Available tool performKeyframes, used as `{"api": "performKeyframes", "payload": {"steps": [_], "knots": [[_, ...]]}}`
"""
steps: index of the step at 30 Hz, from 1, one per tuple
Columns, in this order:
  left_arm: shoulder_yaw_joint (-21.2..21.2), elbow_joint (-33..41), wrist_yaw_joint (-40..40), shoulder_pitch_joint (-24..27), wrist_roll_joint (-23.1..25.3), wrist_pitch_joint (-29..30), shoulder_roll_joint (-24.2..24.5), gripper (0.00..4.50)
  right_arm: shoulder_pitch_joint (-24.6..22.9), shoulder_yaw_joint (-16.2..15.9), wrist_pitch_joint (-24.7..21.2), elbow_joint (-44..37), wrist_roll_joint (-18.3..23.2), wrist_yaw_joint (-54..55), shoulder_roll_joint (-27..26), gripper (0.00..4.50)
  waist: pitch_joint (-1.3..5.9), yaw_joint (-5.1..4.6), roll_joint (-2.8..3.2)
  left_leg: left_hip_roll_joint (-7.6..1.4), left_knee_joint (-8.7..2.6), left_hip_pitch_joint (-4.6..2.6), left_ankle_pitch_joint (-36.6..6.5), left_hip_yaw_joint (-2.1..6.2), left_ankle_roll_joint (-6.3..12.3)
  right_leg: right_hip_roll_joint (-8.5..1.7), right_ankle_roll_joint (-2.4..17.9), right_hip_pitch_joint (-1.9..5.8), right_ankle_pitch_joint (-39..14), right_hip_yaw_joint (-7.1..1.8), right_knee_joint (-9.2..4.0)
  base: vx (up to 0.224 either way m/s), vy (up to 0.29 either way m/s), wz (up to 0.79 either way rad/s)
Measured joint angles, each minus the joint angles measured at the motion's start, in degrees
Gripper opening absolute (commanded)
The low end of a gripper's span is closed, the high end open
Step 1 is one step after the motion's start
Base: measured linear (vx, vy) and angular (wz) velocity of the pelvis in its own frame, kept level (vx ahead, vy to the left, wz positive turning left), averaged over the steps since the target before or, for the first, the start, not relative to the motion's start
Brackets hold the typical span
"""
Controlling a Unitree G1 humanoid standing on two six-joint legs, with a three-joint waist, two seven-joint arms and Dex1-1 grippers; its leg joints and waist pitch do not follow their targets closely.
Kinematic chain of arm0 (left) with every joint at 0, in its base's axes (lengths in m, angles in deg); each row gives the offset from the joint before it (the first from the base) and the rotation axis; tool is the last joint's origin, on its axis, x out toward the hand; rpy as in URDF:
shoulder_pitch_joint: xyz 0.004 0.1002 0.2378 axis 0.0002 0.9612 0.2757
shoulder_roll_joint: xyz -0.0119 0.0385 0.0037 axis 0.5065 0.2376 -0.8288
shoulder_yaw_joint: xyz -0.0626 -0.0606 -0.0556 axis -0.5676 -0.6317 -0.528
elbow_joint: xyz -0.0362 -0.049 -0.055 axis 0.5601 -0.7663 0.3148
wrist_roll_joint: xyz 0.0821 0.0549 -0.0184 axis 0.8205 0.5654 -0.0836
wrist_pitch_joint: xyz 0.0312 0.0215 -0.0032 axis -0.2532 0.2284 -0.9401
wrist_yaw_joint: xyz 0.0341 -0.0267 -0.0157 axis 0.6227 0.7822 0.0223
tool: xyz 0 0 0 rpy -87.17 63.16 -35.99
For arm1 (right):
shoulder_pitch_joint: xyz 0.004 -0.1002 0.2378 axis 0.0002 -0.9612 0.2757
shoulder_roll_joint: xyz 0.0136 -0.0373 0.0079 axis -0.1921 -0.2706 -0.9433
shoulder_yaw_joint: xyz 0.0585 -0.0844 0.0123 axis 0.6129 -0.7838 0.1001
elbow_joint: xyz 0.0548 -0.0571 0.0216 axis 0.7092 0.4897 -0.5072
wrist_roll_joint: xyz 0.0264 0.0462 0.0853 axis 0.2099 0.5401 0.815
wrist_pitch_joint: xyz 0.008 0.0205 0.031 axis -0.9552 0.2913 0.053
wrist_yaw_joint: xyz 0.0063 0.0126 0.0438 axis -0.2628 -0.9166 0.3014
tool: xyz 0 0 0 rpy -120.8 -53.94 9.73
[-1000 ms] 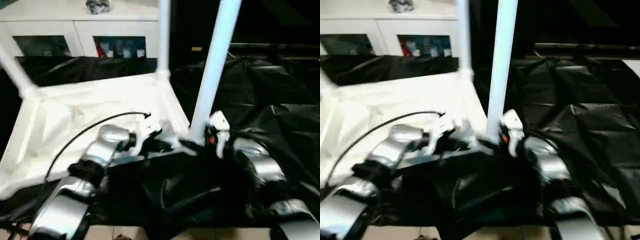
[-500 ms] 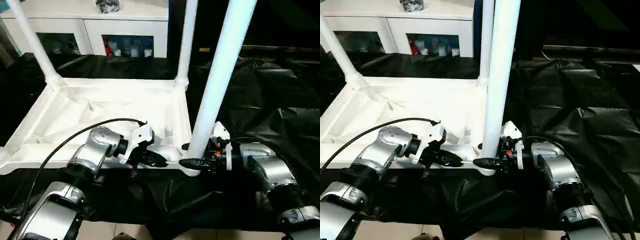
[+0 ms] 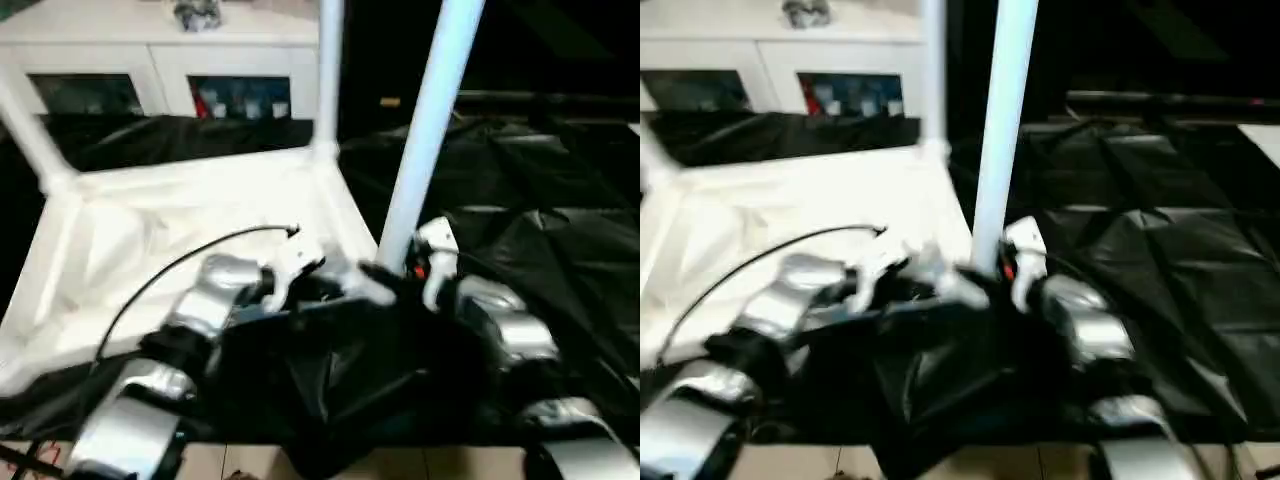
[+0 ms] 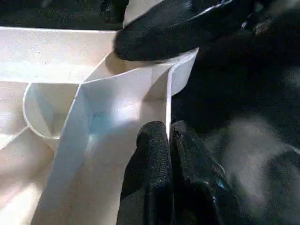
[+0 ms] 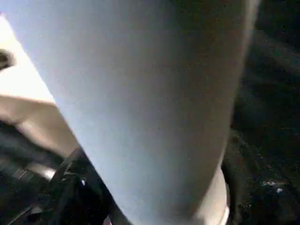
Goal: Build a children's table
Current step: Rotate leg to tighten
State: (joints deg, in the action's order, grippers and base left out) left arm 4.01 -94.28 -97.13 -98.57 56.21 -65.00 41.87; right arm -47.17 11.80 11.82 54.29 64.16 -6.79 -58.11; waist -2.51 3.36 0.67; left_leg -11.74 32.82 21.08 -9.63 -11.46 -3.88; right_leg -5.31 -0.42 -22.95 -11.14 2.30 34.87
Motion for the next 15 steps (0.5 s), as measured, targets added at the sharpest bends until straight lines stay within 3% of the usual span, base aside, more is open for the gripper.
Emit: {"api": "performKeyframes", "payload": {"steps": [3, 5, 8, 15], "knots": [[-0.2, -0.4, 1.8, -0.2, 0.2, 0.3, -0.9, 0.00, 0.3, 0.6, 1.1, 1.1, -0.3, 3.0, -1.1, 2.66, 0.13, 0.00, 0.06, 0.00, 0.00, -0.02, 0.0, 0.00, 0.00, 0.00, 0.0, 0.05, 0.0, 0.00, -0.01, 0.000, 0.000, 0.00], [-0.4, -0.4, 1.8, -0.2, 0.3, 0.5, -1.0, 0.00, 0.3, 1.0, 1.3, 1.1, -0.5, 3.2, -1.4, 3.22, 0.17, -0.01, 0.11, 0.01, 0.00, -0.02, 0.0, 0.00, 0.00, 0.00, 0.0, 0.06, 0.0, 0.00, -0.02, 0.000, 0.000, 0.00], [-0.4, -0.3, 0.8, -0.2, 0.3, 0.5, -1.0, 0.00, 0.1, 0.9, 2.3, 1.4, -1.3, 2.6, -1.4, 3.46, 0.19, 0.01, 0.15, 0.01, 0.00, 0.01, 0.0, 0.00, 0.00, 0.00, 0.0, 0.04, 0.0, 0.00, -0.04, 0.000, 0.000, 0.00], [0.5, 1.6, -7.2, 0.4, -0.5, -0.4, 1.7, 0.00, -2.2, -1.9, 5.2, -1.3, -1.1, -10.7, 3.2, 3.46, 0.18, 0.20, 0.17, -0.04, -0.18, 0.13, 0.0, 0.01, 0.01, 0.02, -0.1, -0.08, -0.1, 0.13, -0.10, 0.000, 0.000, 0.00]]}}
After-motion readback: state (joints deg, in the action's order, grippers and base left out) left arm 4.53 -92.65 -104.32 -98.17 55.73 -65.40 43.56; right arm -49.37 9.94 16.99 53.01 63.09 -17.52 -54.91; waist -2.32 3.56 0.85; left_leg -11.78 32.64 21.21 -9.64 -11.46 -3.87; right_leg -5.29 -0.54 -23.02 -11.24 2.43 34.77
